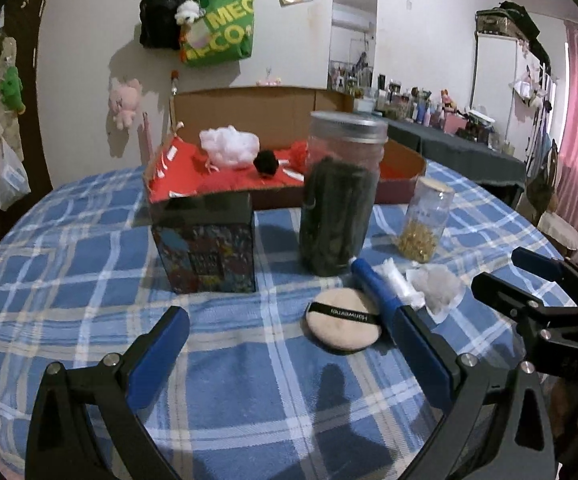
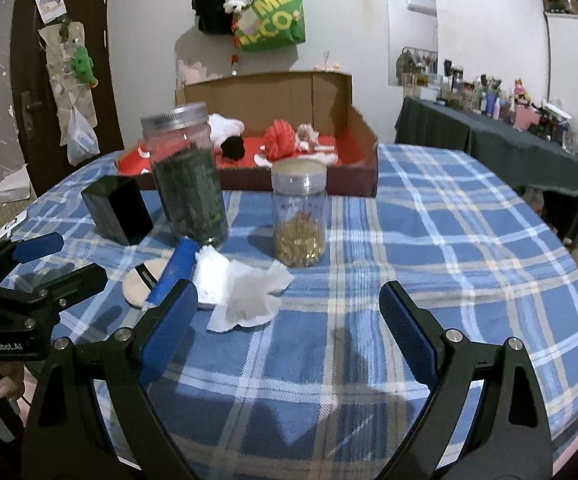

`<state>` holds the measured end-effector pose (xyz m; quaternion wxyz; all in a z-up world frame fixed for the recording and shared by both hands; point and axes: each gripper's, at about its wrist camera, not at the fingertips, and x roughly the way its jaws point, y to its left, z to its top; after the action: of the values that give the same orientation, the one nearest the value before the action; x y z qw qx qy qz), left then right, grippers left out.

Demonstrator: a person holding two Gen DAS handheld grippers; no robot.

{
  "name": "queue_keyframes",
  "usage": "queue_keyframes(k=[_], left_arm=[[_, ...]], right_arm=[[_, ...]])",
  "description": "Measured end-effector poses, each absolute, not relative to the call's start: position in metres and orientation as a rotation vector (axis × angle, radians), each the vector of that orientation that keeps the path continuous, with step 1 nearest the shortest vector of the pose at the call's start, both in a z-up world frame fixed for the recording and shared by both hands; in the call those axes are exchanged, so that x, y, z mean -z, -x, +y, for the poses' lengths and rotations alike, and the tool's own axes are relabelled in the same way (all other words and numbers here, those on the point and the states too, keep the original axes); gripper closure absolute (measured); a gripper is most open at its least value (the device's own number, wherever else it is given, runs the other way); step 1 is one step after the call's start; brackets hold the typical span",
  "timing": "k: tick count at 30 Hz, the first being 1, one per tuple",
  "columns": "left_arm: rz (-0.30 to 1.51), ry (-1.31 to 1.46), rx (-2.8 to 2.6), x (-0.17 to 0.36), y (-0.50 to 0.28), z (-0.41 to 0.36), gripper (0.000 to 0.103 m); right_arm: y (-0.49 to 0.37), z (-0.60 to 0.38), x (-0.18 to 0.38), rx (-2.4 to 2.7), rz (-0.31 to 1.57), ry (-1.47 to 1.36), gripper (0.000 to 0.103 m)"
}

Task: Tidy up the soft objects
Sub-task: 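Move both open grippers back to the items beside the jars, then grasp the beige round powder puff with the left gripper while the right grasps the white tissue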

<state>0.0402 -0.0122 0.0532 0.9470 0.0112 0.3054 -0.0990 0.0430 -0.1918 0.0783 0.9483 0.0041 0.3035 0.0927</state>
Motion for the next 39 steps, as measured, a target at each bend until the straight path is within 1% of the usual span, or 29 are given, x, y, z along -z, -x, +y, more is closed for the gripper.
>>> queue_keyframes(k=[9, 16, 18, 19, 20, 21, 22, 23, 24, 25, 26, 27, 29, 35, 39], left_arm=[[0.740, -0.048, 0.261, -0.041, -0.066, -0.019, 0.000], [0.837, -0.118, 0.309, -0.033, -0.083, -0.032, 0.000], [0.852, -0.140, 0.313, -0.031, -0.086, -0.035, 0.001], [0.863, -0.157, 0.314, -0.029, -0.088, -0.038, 0.004], [0.874, -0.166, 0.321, -0.027, -0.090, -0.040, 0.005], [0.879, -0.167, 0.331, -0.026, -0.092, -0.041, 0.007], [0.871, -0.168, 0.337, -0.026, -0.092, -0.042, 0.010], [0.862, -0.168, 0.352, -0.027, -0.091, -0.043, 0.018], [0.858, -0.168, 0.366, -0.027, -0.091, -0.043, 0.023], [0.846, -0.169, 0.390, -0.028, -0.090, -0.044, 0.036], [0.838, -0.165, 0.407, -0.029, -0.090, -0.044, 0.051], [0.833, -0.160, 0.424, -0.030, -0.090, -0.044, 0.051], [0.823, -0.144, 0.431, -0.031, -0.090, -0.042, 0.056], [0.813, -0.098, 0.444, -0.038, -0.089, -0.035, 0.068], [0.809, -0.097, 0.446, -0.041, -0.088, -0.033, 0.073]], right_arm=[[-0.067, -0.196, -0.065, -0.239, 0.727, -0.011, 0.010], [-0.083, -0.196, -0.059, -0.262, 0.783, -0.004, 0.010], [-0.086, -0.193, -0.058, -0.277, 0.789, 0.005, 0.013], [-0.087, -0.191, -0.058, -0.286, 0.788, 0.015, 0.020], [-0.087, -0.189, -0.058, -0.290, 0.787, 0.021, 0.028], [-0.088, -0.187, -0.058, -0.300, 0.787, 0.026, 0.032], [-0.088, -0.185, -0.057, -0.322, 0.791, 0.023, 0.043], [-0.089, -0.184, -0.056, -0.345, 0.789, 0.016, 0.058], [-0.088, -0.183, -0.056, -0.366, 0.785, 0.010, 0.066], [-0.087, -0.181, -0.056, -0.387, 0.783, 0.006, 0.076], [-0.086, -0.179, -0.056, -0.405, 0.779, 0.005, 0.082], [-0.084, -0.178, -0.057, -0.407, 0.764, 0.003, 0.083], [-0.080, -0.177, -0.060, -0.418, 0.745, 0.004, 0.086], [-0.076, -0.176, -0.069, -0.436, 0.719, -0.007, 0.087], [-0.074, -0.176, -0.073, -0.431, 0.710, -0.006, 0.087]])
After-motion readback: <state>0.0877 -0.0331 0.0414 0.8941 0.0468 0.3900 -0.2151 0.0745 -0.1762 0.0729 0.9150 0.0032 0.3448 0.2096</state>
